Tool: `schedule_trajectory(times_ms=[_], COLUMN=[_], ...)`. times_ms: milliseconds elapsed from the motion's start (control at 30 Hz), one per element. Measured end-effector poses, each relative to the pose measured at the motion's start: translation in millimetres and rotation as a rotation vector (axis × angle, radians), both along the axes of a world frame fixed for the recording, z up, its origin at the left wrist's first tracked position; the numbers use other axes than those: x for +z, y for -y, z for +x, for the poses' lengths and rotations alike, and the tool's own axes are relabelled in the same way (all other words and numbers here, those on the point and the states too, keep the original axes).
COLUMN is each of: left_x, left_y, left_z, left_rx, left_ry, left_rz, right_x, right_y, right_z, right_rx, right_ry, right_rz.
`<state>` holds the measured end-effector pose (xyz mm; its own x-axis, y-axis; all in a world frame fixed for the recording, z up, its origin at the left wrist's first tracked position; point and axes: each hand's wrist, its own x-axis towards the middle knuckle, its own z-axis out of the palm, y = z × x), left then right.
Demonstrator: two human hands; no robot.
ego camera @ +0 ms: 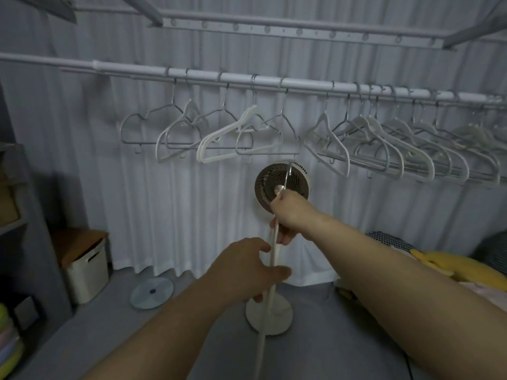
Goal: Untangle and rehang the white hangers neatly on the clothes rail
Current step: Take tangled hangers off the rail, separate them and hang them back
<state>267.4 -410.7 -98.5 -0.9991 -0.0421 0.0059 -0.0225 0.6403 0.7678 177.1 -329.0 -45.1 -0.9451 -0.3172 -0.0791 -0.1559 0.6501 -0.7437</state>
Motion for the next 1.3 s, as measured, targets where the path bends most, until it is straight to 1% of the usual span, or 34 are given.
schedule_trajectory(times_ms=[33,100,167,233,367,400,467,533,600,667,733,767,900,967,1067,1300], left_x=[-0.7,0.3,2.7,6.3,17.3,21.2,29.3,40.0,51.1,61.8,72.2,77.3,96.8,106.0,119.5,140.9], left_y=[1.8,5.6,8.3,10.7,17.1,17.2,15.3,11.5,8.2,4.2,-2.0,-5.8,-20.9,-27.1,-33.6,-32.2], left_z=[-4.8,-15.7,-26.7,-38.7,-67.9,-75.3,-90.8,-107.8,-128.2,-148.9,-167.3,-176.3,-211.9,-228.6,-251.2,-296.8], left_rx=[0.012,0.036,0.058,0.076,0.138,0.148,0.147,0.141,0.147,0.161,0.161,0.156,0.171,0.186,0.192,0.174], left_ry=[-0.031,-0.117,-0.180,-0.205,-0.175,-0.172,-0.179,-0.186,-0.208,-0.237,-0.271,-0.286,-0.335,-0.346,-0.347,-0.334], left_rz=[-0.020,-0.054,-0.053,-0.028,0.019,0.018,0.020,0.011,0.012,0.007,0.010,0.020,0.090,0.116,0.108,-0.029], right_x=[2.9,6.3,6.0,5.5,18.5,24.5,38.1,53.3,66.7,78.1,83.2,83.8,80.7,79.3,79.5,76.3], right_y=[-0.2,-0.4,-3.1,-7.5,-20.5,-24.7,-35.0,-46.0,-58.4,-71.4,-83.8,-89.7,-110.5,-117.8,-122.5,-125.3], right_z=[-0.6,-6.2,-16.6,-32.6,-63.8,-71.5,-88.0,-105.4,-126.8,-148.1,-167.4,-176.3,-203.7,-214.4,-226.2,-241.0], right_rx=[0.006,0.017,0.017,0.027,0.020,0.009,-0.048,-0.093,-0.125,-0.176,-0.196,-0.185,-0.077,-0.040,-0.044,-0.048], right_ry=[0.033,0.031,-0.025,-0.108,-0.283,-0.368,-0.610,-0.866,-1.005,-1.022,-0.963,-0.911,-0.635,-0.571,-0.593,-0.769], right_rz=[0.015,0.020,-0.003,-0.007,0.041,0.047,0.116,0.261,0.389,0.499,0.562,0.560,0.331,0.282,0.285,0.481])
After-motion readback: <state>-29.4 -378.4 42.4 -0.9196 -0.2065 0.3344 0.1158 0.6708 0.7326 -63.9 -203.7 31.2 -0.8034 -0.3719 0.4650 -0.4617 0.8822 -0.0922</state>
